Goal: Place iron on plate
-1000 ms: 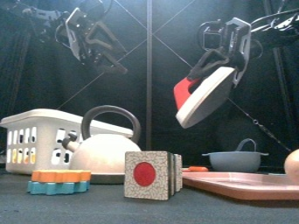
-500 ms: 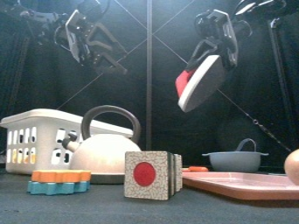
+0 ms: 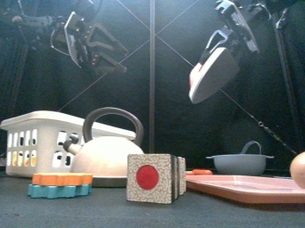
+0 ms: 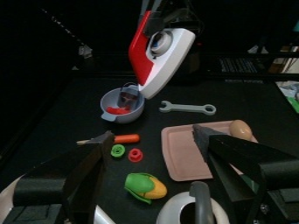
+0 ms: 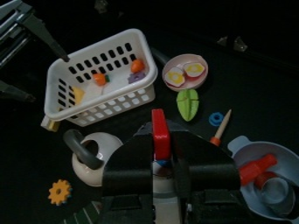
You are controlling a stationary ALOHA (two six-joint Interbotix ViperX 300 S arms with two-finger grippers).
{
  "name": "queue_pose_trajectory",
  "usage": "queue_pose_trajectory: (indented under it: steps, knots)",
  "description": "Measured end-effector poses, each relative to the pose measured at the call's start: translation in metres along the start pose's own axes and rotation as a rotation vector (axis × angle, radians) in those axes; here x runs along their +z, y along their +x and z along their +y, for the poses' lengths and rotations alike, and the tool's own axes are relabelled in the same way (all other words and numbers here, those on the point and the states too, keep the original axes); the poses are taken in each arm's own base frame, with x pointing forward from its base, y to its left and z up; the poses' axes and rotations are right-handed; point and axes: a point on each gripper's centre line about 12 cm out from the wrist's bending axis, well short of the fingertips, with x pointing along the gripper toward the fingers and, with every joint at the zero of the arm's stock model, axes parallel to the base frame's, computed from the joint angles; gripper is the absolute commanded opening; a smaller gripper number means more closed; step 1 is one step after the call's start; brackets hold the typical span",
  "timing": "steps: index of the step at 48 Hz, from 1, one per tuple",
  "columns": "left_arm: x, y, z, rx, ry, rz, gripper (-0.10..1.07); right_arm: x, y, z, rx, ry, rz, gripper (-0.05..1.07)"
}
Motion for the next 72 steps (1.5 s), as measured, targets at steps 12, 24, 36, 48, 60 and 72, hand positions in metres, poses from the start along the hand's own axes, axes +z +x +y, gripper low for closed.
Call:
queue_pose_trajectory:
  steps: [12, 24, 36, 48, 60, 72]
  knots:
    - [-0.016, -0.006, -0.004, 0.000, -0.005, -0.005, 1.04, -0.053, -0.005, 0.012, -0.015, 0.047, -0.062, 0.40]
    - [-0.015, -0.008, -0.013, -0.027, -0.003, -0.011, 1.04, -0.100, 0.003, 0.028, -0.043, 0.032, -0.038, 0.40]
    - [-0.019, -0.009, -0.014, -0.032, -0.003, -0.002, 1.04, -0.126, 0.019, 0.043, -0.090, 0.018, -0.004, 0.40]
    - [-0.022, -0.011, -0.015, -0.034, 0.000, 0.003, 1.04, -0.148, 0.034, 0.051, -0.153, -0.013, 0.030, 0.40]
    - [-0.024, -0.011, -0.014, -0.033, 0.000, 0.008, 1.04, -0.163, 0.043, 0.056, -0.191, -0.023, 0.055, 0.42]
    - [-0.024, -0.011, -0.015, -0.034, -0.001, 0.010, 1.04, -0.167, 0.046, 0.059, -0.202, -0.026, 0.059, 0.54]
